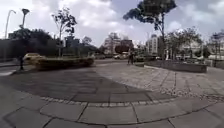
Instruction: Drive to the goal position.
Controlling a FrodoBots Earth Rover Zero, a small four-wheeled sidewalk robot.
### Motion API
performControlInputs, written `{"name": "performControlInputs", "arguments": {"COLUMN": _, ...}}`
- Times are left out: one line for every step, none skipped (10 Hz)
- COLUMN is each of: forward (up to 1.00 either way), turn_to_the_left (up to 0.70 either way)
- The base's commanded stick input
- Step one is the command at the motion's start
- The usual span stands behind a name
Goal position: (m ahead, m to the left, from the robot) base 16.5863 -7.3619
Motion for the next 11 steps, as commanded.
{"name": "performControlInputs", "arguments": {"forward": 0.70, "turn_to_the_left": -0.09}}
{"name": "performControlInputs", "arguments": {"forward": 0.70, "turn_to_the_left": -0.23}}
{"name": "performControlInputs", "arguments": {"forward": 0.70, "turn_to_the_left": -0.25}}
{"name": "performControlInputs", "arguments": {"forward": 0.70, "turn_to_the_left": -0.06}}
{"name": "performControlInputs", "arguments": {"forward": 0.70, "turn_to_the_left": -0.01}}
{"name": "performControlInputs", "arguments": {"forward": 0.70, "turn_to_the_left": -0.02}}
{"name": "performControlInputs", "arguments": {"forward": 0.70, "turn_to_the_left": -0.03}}
{"name": "performControlInputs", "arguments": {"forward": 0.70, "turn_to_the_left": -0.01}}
{"name": "performControlInputs", "arguments": {"forward": 0.60, "turn_to_the_left": 0.00}}
{"name": "performControlInputs", "arguments": {"forward": 0.39, "turn_to_the_left": 0.00}}
{"name": "performControlInputs", "arguments": {"forward": 0.19, "turn_to_the_left": 0.00}}
